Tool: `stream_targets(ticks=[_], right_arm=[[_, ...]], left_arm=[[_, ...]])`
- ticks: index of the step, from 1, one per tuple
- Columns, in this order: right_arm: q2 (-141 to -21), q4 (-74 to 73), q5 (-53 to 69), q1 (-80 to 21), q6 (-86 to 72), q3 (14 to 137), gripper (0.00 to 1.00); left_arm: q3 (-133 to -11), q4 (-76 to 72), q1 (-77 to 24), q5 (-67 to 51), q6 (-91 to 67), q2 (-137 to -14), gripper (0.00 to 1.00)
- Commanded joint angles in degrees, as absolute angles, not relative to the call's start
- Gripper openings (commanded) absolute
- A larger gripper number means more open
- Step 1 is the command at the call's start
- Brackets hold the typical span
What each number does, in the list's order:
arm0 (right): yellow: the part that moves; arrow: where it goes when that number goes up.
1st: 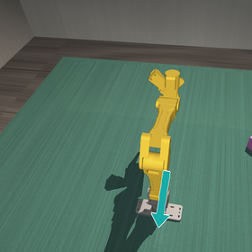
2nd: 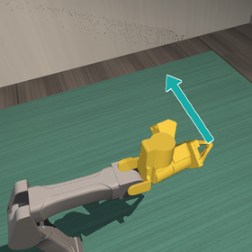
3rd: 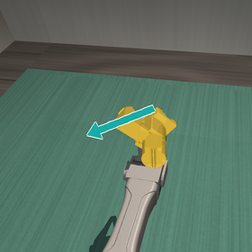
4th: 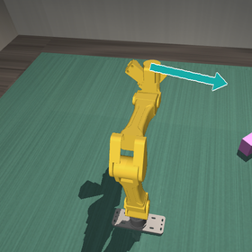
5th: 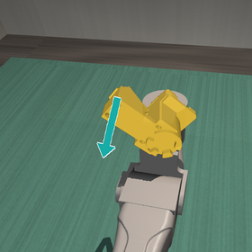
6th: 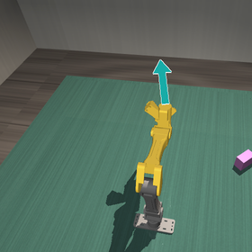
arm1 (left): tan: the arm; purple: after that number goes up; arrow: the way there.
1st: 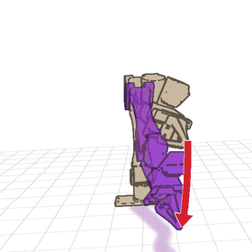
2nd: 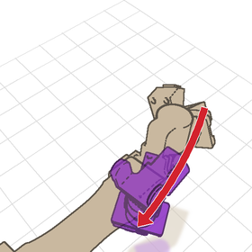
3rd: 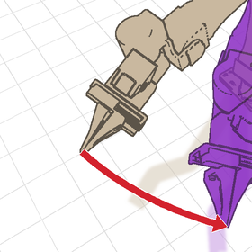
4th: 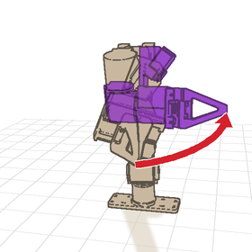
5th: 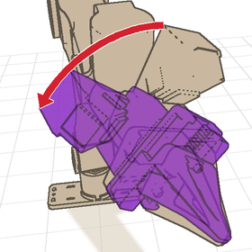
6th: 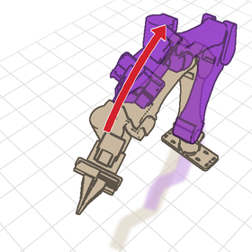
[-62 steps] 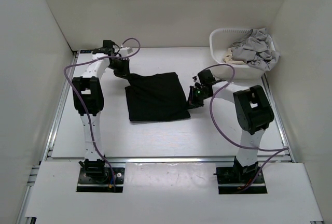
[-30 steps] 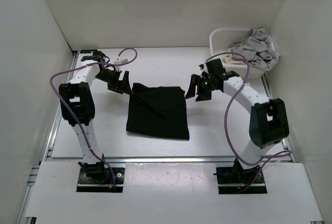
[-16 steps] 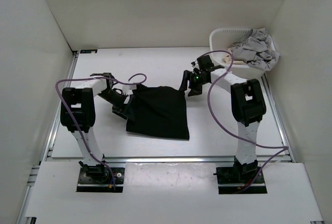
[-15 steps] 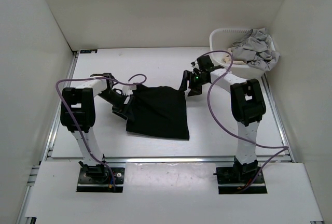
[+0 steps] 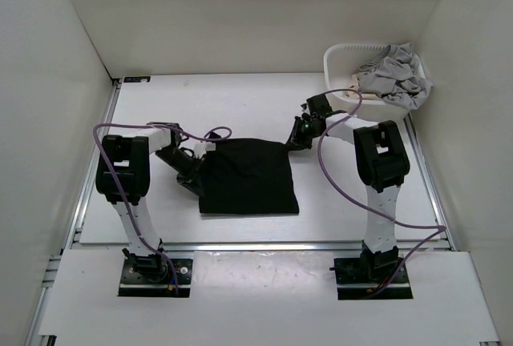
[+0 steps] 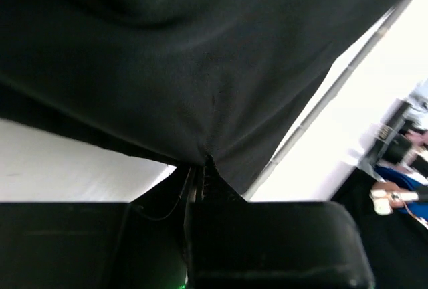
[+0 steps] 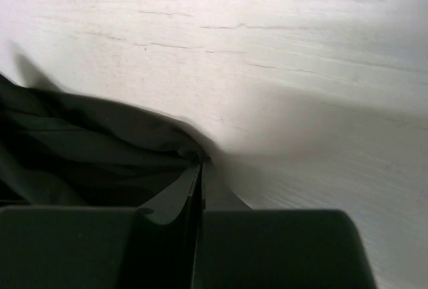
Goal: Fold and stack the trousers
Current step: Fold the trousers
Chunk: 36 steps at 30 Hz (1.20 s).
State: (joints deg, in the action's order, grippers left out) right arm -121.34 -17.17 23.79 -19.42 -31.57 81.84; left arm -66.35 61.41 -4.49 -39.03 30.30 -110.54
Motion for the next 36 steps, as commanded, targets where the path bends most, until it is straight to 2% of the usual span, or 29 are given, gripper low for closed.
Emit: stream_targets(ticks=[1, 7, 13, 16, 19, 21, 22, 23, 24, 26, 27, 28, 31, 34, 36], right_arm=[[-118.5, -13.5, 21.1, -18.0, -35.2, 79.3, 0.0], [-113.4, -11.7, 16.8, -16.8, -37.4, 75.2, 0.0], [-112.8, -11.1, 16.8, -16.8, -38.1, 75.2, 0.0], [-112.2, -11.6, 16.3, -16.8, -38.1, 75.2, 0.0], [-111.7, -11.6, 15.6, -16.8, -38.1, 74.2, 0.0], [-111.7, -13.0, 16.4, -16.8, -36.0, 74.2, 0.0], [-112.4, -14.0, 17.0, -17.4, -35.1, 76.3, 0.05], [-113.0, -14.8, 17.1, -18.0, -34.0, 77.2, 0.14], [-113.0, -16.4, 18.1, -18.0, -31.9, 78.3, 0.38], [-113.0, -17.7, 18.6, -19.4, -30.0, 81.0, 0.52], [-113.0, -18.3, 19.2, -19.4, -28.5, 81.9, 0.58], [-113.0, -19.5, 19.2, -20.1, -28.0, 82.6, 0.61], [-112.2, -20.9, 17.6, -20.1, -27.2, 83.5, 0.66], [-110.6, -23.3, 13.7, -20.1, -26.2, 84.5, 0.71], [-110.0, -24.6, 12.4, -20.1, -25.6, 84.6, 0.71]], left_arm=[[-65.8, 63.8, -4.8, -42.3, 31.9, -108.5, 0.14], [-69.4, 71.2, -4.3, -38.3, 36.2, -102.7, 0.14], [-64.3, 71.2, -4.3, -35.9, 36.7, -102.7, 0.14], [-62.1, 69.6, -4.3, -34.5, 37.3, -103.3, 0.18], [-61.3, 69.6, -4.3, -33.7, 38.0, -103.3, 0.27], [-61.3, 69.6, -4.3, -33.7, 38.5, -103.3, 0.45], [-62.0, 69.6, -4.3, -33.7, 38.5, -103.3, 0.58], [-62.7, 69.6, -4.3, -35.3, 38.5, -103.3, 0.61], [-64.8, 69.6, -3.8, -36.2, 38.5, -103.8, 0.63], [-68.4, 71.7, -2.8, -39.3, 38.5, -105.4, 0.69], [-73.5, 72.5, -1.2, -40.7, 38.5, -106.0, 0.7], [-76.7, 73.2, -0.3, -42.2, 39.0, -107.5, 0.7], [-90.5, 72.7, 1.0, -46.8, 35.7, -111.7, 0.9], [-102.4, 68.7, -0.4, -46.8, 30.7, -116.8, 1.0], [-106.7, 66.4, -1.8, -46.8, 27.6, -122.4, 1.0]])
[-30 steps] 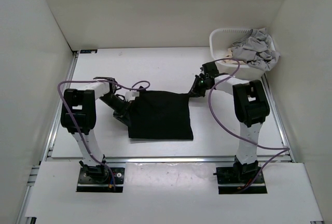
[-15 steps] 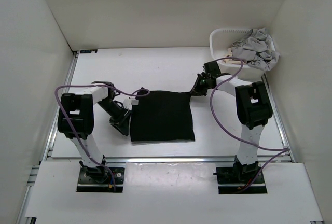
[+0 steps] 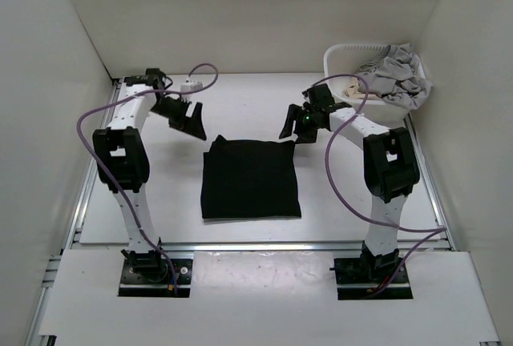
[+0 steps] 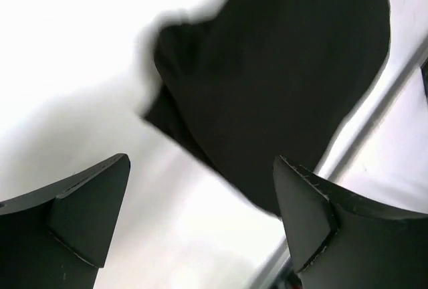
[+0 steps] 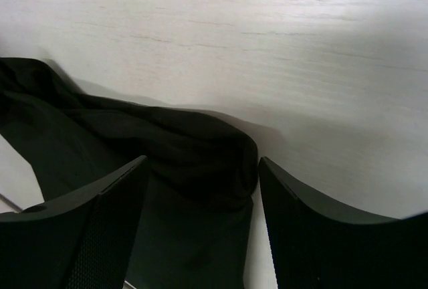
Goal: Fold and stack the trousers
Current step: Fold the trousers
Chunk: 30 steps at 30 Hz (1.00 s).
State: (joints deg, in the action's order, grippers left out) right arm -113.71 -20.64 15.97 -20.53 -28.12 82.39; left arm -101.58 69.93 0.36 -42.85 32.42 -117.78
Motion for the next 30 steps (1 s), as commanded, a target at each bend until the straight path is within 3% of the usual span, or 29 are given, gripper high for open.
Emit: stream_targets(ticks=[1, 10, 12, 15, 16, 24, 26, 27, 28, 30], right_arm=[[-110.0, -25.2, 11.9, -20.1, -25.6, 84.6, 0.71], [-100.3, -23.9, 11.6, -20.1, -25.6, 73.3, 0.73], [-99.8, -23.2, 17.4, -20.1, -25.0, 71.0, 0.73], [-97.7, -23.2, 20.6, -21.4, -23.0, 66.1, 0.71], [-96.3, -23.2, 20.7, -22.1, -23.0, 63.3, 0.71], [-91.5, -22.7, 17.8, -22.1, -23.0, 56.9, 0.71], [-90.4, -22.7, 17.3, -22.1, -23.0, 56.9, 0.71], [-90.4, -22.7, 16.4, -21.5, -23.0, 56.9, 0.71], [-89.8, -22.7, 16.3, -21.4, -23.0, 57.6, 0.72], [-89.2, -22.7, 15.6, -20.7, -23.0, 58.4, 0.76]], left_arm=[[-111.0, 66.4, -2.9, -46.8, 27.6, -124.5, 1.0], [-113.8, 63.3, -6.3, -44.8, 29.0, -132.0, 1.0], [-113.1, 63.3, -6.9, -45.6, 29.0, -132.8, 0.94], [-113.1, 63.3, -6.9, -46.2, 28.4, -132.8, 0.43], [-113.1, 62.7, -6.9, -44.8, 27.9, -132.2, 0.14], [-110.7, 60.0, -5.8, -39.1, 25.7, -130.0, 0.17], [-110.7, 60.0, -5.8, -39.1, 25.1, -130.0, 0.34], [-111.3, 60.0, -5.8, -39.1, 25.1, -130.0, 0.45], [-111.3, 60.0, -5.8, -39.1, 25.1, -130.7, 0.67], [-113.2, 60.0, -5.8, -39.1, 24.6, -130.7, 0.86]])
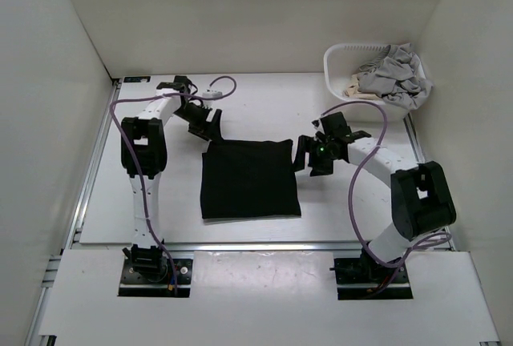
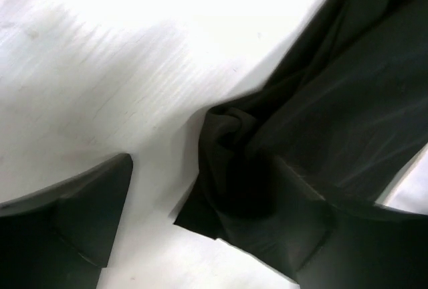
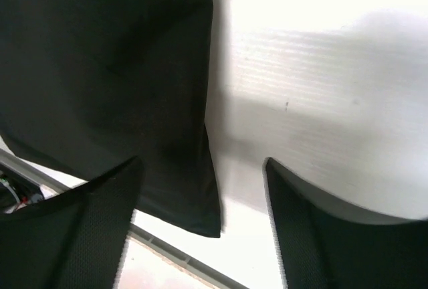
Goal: Fold and stack the trousers
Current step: Fold the trousers
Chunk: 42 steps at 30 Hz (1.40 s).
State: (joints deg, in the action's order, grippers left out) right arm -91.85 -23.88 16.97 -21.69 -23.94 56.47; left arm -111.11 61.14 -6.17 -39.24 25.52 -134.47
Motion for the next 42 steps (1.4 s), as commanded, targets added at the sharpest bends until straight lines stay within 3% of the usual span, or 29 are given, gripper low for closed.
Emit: stream_targets(ticks=[1, 3, 4, 8, 13, 20, 28, 42], right_arm=[[-88.6, -23.4, 14.9, -20.1, -23.0, 58.4, 0.81], [-87.4, -25.3, 14.3, -19.4, -21.8, 60.9, 0.83], [-86.8, -27.4, 13.5, -18.6, -21.3, 61.6, 0.99], [-83.2, -32.7, 11.5, -14.3, -19.1, 64.4, 0.99], [-79.1, -37.7, 11.5, -7.1, -17.1, 67.0, 0.99], [-74.4, -45.8, 9.5, 6.7, -13.8, 71.2, 0.99], [-76.3, -49.6, 7.6, 10.4, -13.8, 76.5, 0.99], [-74.6, -51.2, 6.3, 10.4, -12.2, 76.5, 0.99]], left_arm=[[-113.2, 60.0, -5.8, -39.1, 23.9, -130.7, 1.0], [-114.8, 60.0, -5.3, -38.6, 23.3, -130.7, 1.0], [-114.8, 60.0, -4.6, -38.1, 23.3, -129.0, 1.0], [-117.1, 60.0, -0.5, -36.0, 21.8, -123.4, 1.0], [-112.3, 58.2, 6.7, -20.9, 17.9, -113.6, 1.0], [-90.7, 57.7, 18.2, -5.3, 17.4, -100.6, 1.0], [-81.0, 56.5, 26.7, -6.7, 15.3, -92.5, 1.0], [-80.5, 56.5, 27.9, -10.3, 14.8, -91.4, 1.0]])
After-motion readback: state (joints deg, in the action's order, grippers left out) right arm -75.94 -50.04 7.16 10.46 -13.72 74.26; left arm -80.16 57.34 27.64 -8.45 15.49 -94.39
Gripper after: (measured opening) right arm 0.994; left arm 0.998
